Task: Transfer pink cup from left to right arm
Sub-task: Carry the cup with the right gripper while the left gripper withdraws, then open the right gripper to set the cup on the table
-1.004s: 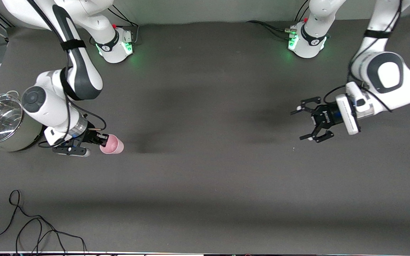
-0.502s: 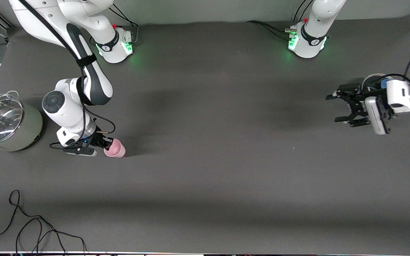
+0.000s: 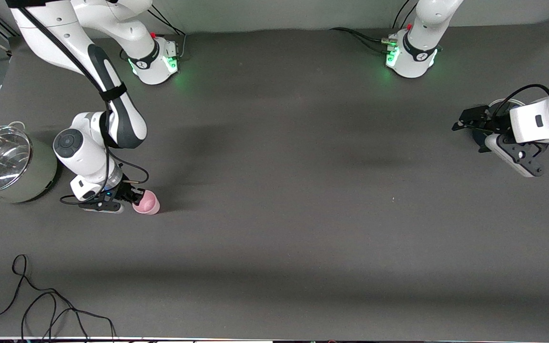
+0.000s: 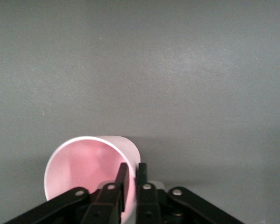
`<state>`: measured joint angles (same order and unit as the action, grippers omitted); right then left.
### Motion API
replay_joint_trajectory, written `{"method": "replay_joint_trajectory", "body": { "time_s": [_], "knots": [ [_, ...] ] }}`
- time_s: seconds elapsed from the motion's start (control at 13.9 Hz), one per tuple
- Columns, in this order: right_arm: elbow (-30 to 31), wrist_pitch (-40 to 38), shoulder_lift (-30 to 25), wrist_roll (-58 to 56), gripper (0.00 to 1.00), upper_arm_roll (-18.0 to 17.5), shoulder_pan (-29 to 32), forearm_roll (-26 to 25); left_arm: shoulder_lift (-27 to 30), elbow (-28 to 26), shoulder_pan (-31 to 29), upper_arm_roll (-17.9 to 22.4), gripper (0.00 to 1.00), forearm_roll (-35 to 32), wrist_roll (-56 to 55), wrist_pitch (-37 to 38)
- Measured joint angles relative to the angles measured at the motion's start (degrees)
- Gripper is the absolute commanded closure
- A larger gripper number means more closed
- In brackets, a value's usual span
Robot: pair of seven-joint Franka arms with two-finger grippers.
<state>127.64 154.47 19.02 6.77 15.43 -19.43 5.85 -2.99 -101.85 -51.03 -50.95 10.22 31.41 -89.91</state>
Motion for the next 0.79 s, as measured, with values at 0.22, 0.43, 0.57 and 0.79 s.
{"method": "replay_joint_trajectory", "body": {
  "time_s": [0.22,0.43,0.57,0.79],
  "knots": [
    [-0.21,0.16,-0.03,-0.07,0.00,-0.05,-0.03,0.00,2.24,2.02,0.86,0.00,0.00,-4.69,-6.66,1.51],
    [-1.17,-1.08,-1.59,-0.07,0.00,-0.09,-0.25,0.00,4.23,3.40,1.16,0.03,0.00,-6.17,-17.15,2.70],
    [-4.14,-9.34,-4.51,-0.06,0.00,-0.13,-0.48,0.00,4.84,3.75,1.42,0.01,0.00,-6.72,-21.29,3.15],
    [-12.65,-27.84,-9.93,-0.06,0.00,-0.14,-0.54,0.00,5.51,4.35,1.59,0.12,0.00,-8.00,-25.29,1.21]
  ]
}}
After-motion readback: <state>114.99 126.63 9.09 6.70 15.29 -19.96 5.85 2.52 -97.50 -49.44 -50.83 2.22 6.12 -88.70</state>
